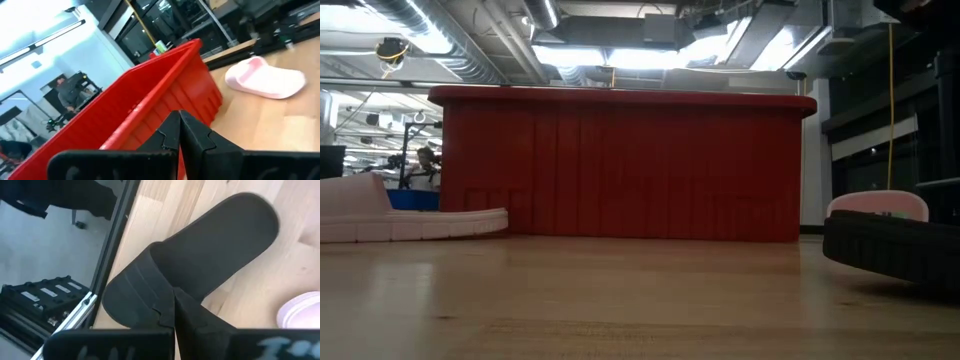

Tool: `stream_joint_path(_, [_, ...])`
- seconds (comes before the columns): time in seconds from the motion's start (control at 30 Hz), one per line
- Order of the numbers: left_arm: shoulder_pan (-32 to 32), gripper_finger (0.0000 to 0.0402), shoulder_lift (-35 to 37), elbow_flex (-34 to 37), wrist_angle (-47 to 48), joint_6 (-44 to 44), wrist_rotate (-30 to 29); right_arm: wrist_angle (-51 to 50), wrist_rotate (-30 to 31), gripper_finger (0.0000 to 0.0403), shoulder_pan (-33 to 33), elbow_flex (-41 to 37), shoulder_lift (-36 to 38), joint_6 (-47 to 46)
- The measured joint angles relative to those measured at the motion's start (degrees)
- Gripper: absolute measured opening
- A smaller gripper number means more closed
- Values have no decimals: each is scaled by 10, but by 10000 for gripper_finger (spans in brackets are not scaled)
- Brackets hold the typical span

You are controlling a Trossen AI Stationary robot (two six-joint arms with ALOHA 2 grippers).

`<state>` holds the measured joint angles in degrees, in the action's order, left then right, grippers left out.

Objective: Pick and place slides into bin
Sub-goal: Put the black slide into the red bin

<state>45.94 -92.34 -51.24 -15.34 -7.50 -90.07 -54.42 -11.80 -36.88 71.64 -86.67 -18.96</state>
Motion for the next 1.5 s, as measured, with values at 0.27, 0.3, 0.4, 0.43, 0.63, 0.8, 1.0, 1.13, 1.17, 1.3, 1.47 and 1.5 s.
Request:
stream_joint_path(0.27, [-6,2,-123,-41,-215,-189,-1,-19,-44,0,0,0,-40,63])
stream_joint_path(0.3, [-8,1,-139,-58,-218,-204,0,-18,-44,1,1,0,-42,69])
stream_joint_path(0.4, [-12,2,-174,-96,-218,-237,0,-17,-38,12,9,0,-47,67])
stream_joint_path(0.43, [-14,2,-182,-105,-218,-246,1,-18,-25,19,12,0,-49,55])
stream_joint_path(0.63, [-19,2,-195,-117,-218,-238,0,-23,4,76,16,0,-61,71])
stream_joint_path(0.8, [-20,2,-195,-117,-218,-229,0,-23,6,135,17,0,-80,105])
stream_joint_path(1.0, [-23,2,-195,-117,-218,-217,0,-22,-21,180,16,0,-103,165])
stream_joint_path(1.13, [-26,2,-195,-117,-218,-215,1,-21,-61,185,17,0,-119,197])
stream_joint_path(1.17, [-27,2,-195,-117,-218,-216,1,-21,-64,185,16,0,-122,206])
stream_joint_path(1.3, [-32,2,-195,-117,-217,-209,1,-21,-73,185,16,0,-138,222])
stream_joint_path(1.47, [-36,2,-195,-117,-217,-207,1,-13,-108,176,16,0,-160,225])
stream_joint_path(1.5, [-36,2,-195,-117,-217,-207,1,-12,-111,173,16,0,-163,225])
